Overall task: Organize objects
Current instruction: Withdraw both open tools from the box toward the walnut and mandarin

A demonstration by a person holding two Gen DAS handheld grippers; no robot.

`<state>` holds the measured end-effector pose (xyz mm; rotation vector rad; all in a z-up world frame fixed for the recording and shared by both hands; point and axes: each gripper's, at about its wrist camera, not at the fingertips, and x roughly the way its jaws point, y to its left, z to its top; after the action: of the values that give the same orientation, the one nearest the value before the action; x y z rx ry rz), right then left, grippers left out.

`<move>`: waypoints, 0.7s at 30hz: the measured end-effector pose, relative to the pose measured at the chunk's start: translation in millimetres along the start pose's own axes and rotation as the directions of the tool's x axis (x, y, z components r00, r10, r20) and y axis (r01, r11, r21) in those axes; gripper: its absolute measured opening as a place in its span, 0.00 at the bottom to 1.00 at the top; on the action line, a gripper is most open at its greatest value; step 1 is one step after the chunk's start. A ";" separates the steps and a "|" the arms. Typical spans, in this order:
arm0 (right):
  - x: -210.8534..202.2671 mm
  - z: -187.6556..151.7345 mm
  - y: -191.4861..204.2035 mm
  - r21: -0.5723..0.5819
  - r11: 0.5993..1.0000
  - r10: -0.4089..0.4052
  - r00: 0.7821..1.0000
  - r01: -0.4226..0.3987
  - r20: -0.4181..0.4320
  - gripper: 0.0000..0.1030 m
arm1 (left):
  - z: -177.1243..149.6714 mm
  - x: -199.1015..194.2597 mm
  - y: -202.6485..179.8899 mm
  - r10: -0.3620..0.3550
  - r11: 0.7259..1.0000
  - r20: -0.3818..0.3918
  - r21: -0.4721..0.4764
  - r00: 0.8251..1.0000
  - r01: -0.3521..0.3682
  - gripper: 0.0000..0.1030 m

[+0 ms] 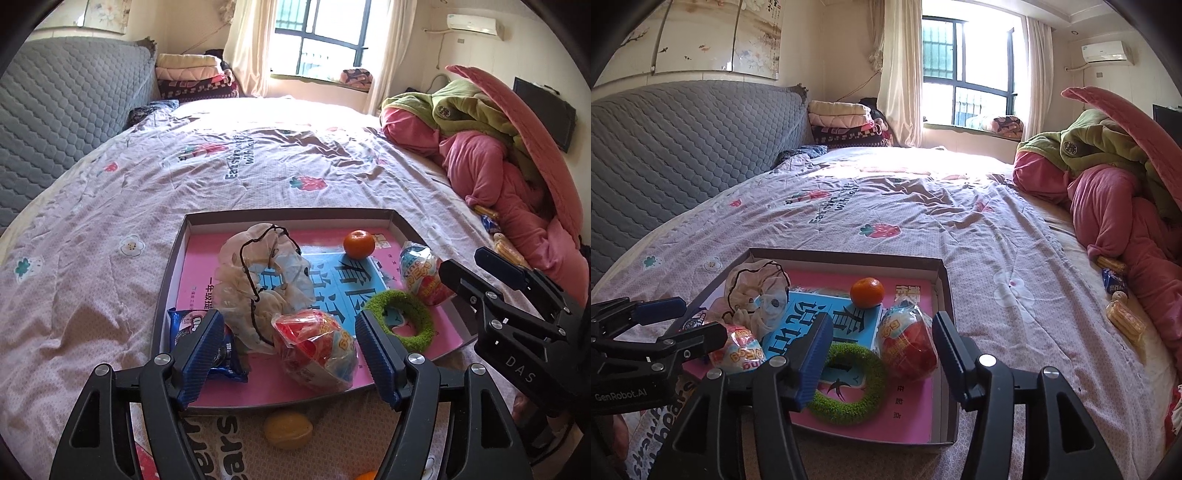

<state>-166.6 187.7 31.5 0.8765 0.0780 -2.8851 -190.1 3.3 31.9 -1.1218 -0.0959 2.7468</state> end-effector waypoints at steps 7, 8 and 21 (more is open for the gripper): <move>-21.0 4.1 10.5 -0.019 1.000 0.005 0.998 -0.004 0.067 0.58 | 1.7 -14.8 3.1 0.016 1.000 0.034 -0.012 0.999 -0.016 0.73; -25.2 4.8 11.4 -0.019 1.000 0.011 0.997 -0.010 0.082 0.59 | 1.4 -16.6 4.4 0.013 1.000 0.033 -0.014 0.999 -0.013 0.73; -64.2 1.2 29.4 -0.040 0.996 0.083 0.974 -0.076 0.210 0.68 | -7.0 -39.3 27.5 -0.031 0.999 0.054 -0.038 0.998 0.033 0.73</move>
<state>-110.4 165.2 67.9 0.5497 0.0661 -2.8728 -161.3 -31.0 50.6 -1.0476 -0.1736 2.7580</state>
